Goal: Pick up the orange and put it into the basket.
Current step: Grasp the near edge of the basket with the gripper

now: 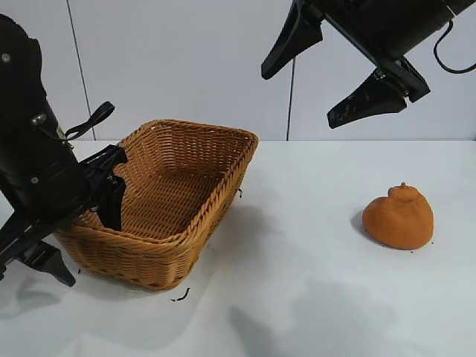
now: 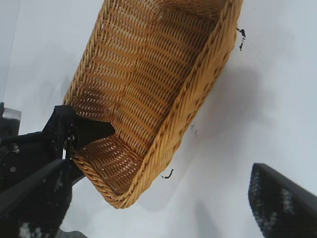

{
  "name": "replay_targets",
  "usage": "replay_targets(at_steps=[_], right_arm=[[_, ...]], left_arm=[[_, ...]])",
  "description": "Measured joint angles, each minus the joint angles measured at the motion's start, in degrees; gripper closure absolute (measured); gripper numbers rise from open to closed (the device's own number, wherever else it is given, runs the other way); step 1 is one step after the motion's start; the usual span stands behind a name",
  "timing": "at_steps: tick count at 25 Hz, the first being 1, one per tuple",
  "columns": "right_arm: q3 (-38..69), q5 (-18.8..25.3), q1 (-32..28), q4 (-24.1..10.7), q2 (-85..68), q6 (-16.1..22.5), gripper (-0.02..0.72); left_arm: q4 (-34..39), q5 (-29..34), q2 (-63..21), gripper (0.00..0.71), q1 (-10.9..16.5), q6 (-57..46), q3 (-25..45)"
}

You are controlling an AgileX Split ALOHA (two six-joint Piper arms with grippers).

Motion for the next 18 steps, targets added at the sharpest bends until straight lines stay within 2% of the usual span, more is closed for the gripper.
replay_targets(at_steps=[6,12,16,18], right_arm=[[0.0,0.0,0.0,0.0,0.0,0.0,0.008],[0.0,0.0,0.0,0.0,0.0,0.0,0.008],[0.0,0.0,0.0,0.0,0.0,0.0,0.008],[0.0,0.0,0.0,0.0,0.0,0.0,0.008]], left_arm=[[0.0,0.0,0.0,0.396,0.0,-0.06,0.0],[-0.35,0.14,0.0,0.492,0.0,-0.47,0.0],[-0.35,-0.1,0.0,0.595,0.0,-1.97,0.0],[-0.35,0.25,-0.06,0.612,0.0,-2.52,-0.33]])
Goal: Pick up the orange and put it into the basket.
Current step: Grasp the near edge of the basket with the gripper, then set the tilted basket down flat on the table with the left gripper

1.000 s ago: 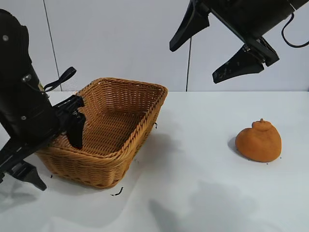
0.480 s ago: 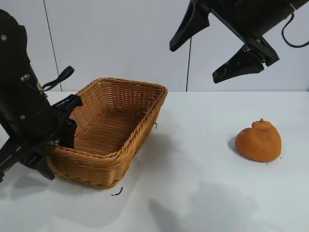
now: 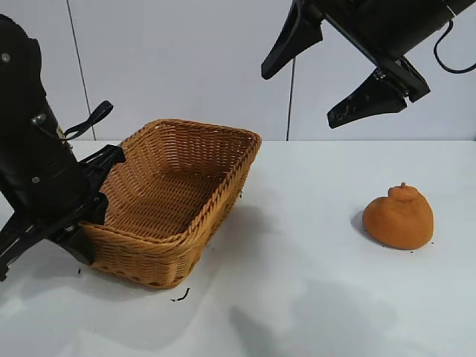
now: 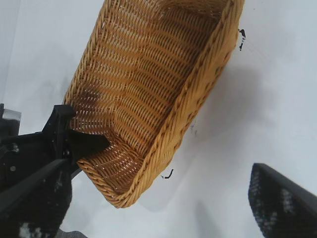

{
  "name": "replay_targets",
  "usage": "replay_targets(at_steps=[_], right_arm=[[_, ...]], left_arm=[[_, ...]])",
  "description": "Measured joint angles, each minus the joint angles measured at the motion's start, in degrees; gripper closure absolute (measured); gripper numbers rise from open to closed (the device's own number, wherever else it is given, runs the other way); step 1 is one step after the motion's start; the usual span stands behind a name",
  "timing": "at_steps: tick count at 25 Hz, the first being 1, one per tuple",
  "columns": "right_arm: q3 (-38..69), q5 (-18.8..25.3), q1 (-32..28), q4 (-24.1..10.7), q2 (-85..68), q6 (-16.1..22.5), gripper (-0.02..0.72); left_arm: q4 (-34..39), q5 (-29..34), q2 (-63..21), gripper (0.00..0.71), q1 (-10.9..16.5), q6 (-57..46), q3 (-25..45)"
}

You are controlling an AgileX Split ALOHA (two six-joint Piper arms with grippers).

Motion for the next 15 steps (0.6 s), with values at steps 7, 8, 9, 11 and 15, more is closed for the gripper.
replay_targets(at_steps=[7,8,9,11,15], right_arm=[[0.0,0.0,0.0,0.0,0.0,0.0,0.008],[0.0,0.0,0.0,0.0,0.0,0.0,0.008],[0.0,0.0,0.0,0.0,0.0,0.0,0.008],[0.0,0.0,0.0,0.0,0.0,0.0,0.008],[0.0,0.0,0.0,0.0,0.0,0.0,0.008]], left_arm=[[0.0,3.5,-1.55,0.612,0.71,-0.75,-6.13],[0.0,3.93,-1.85,0.612,0.95,-0.33,-7.15],[0.0,4.44,-2.05,0.612,1.29,0.44,-8.35],[0.0,5.6,-2.16,0.612,2.12,4.23,-10.31],[-2.09,7.74,-2.16,0.612,4.94,14.98,-12.62]])
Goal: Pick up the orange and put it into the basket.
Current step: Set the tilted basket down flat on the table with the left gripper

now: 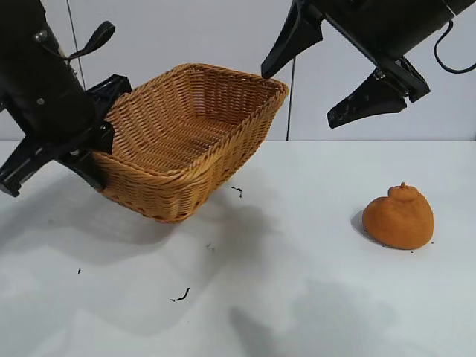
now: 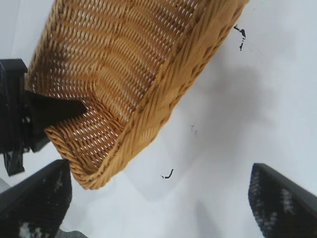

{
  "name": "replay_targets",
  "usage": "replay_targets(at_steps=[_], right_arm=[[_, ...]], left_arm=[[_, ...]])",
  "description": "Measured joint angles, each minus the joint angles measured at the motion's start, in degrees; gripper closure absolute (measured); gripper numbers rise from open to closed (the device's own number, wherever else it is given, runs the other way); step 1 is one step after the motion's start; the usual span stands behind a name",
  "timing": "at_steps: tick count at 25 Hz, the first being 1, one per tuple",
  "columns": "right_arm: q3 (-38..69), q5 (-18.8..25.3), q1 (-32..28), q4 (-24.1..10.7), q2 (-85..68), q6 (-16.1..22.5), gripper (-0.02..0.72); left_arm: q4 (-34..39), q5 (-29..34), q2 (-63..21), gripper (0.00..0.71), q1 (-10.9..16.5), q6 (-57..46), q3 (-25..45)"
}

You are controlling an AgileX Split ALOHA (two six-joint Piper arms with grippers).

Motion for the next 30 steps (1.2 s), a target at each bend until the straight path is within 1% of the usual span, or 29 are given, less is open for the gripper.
replay_targets(at_steps=[2,4,7,9,10,13,16,19,25,30], right_arm=[[0.0,0.0,0.0,0.0,0.0,0.0,0.008],[0.0,0.06,0.0,0.0,0.0,0.0,0.008],[0.0,0.29,0.0,0.0,0.0,0.0,0.008],[0.0,0.35,0.0,-0.05,0.0,0.0,0.008],[0.0,0.35,0.0,-0.05,0.0,0.0,0.008],[0.0,0.36,0.0,-0.05,0.0,0.0,0.008],[0.0,0.36,0.0,-0.05,0.0,0.0,0.008],[0.0,0.36,0.0,-0.05,0.0,0.0,0.008],[0.0,0.36,0.0,-0.05,0.0,0.0,0.008],[0.0,0.42,0.0,-0.12,0.0,0.0,0.008]], left_arm=[[-3.67,0.77,0.46,0.612,2.61,7.86,-0.9],[-9.01,2.53,1.83,0.612,5.45,19.63,-2.39],[-16.81,7.88,5.72,0.612,9.5,37.3,-6.35],[-18.62,11.84,8.89,0.612,10.51,46.84,-9.96],[-18.62,13.87,10.07,0.612,10.58,50.99,-11.87],[-17.79,19.22,13.23,0.613,10.58,59.25,-17.17],[-17.03,22.55,14.85,0.613,10.41,64.77,-21.8],[-16.77,23.47,15.55,0.614,10.41,66.55,-24.29],[-16.42,22.87,16.76,0.613,10.41,69.15,-24.7],[-15.58,21.97,19.7,0.613,10.41,69.32,-24.7]])
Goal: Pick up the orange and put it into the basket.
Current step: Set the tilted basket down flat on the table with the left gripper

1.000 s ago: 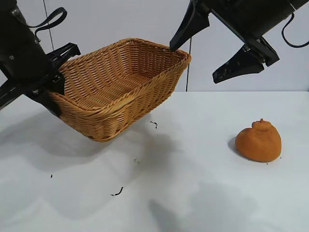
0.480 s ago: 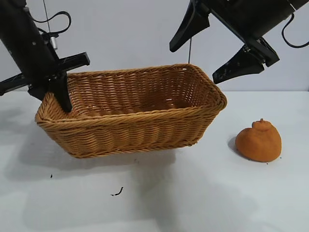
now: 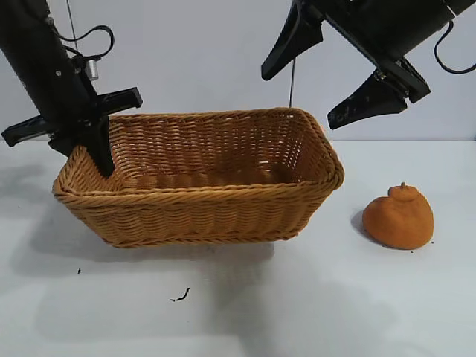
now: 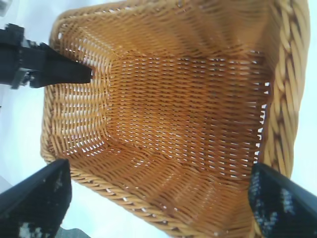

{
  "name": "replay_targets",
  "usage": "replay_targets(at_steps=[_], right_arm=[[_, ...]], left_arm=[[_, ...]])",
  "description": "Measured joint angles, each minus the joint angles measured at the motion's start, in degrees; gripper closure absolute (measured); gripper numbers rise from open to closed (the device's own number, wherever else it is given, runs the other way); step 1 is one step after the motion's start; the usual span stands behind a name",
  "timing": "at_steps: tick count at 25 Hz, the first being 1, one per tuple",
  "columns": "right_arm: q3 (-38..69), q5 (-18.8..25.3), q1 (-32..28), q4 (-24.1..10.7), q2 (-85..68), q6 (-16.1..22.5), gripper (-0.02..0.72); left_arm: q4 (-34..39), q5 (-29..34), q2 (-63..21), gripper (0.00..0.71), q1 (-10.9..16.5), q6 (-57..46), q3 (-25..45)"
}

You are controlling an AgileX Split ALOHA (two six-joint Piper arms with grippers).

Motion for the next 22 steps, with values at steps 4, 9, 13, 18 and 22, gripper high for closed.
replay_targets(at_steps=[4,9,13,18,22], right_arm=[[0.0,0.0,0.0,0.0,0.0,0.0,0.008],[0.0,0.0,0.0,0.0,0.0,0.0,0.008],[0.0,-0.13,0.0,0.0,0.0,0.0,0.008],[0.0,-0.18,0.0,0.0,0.0,0.0,0.008],[0.0,-0.24,0.0,-0.04,0.0,0.0,0.008]], left_arm=[[0.56,-1.64,3.19,0.613,0.0,1.07,0.0],[0.44,-2.07,4.62,0.614,0.0,1.92,-0.34],[0.44,-2.02,4.93,0.614,0.0,2.05,-0.44],[-0.12,-2.5,5.38,0.511,0.0,2.18,-0.44],[-0.86,-2.5,6.11,0.165,-0.15,2.12,-0.34]])
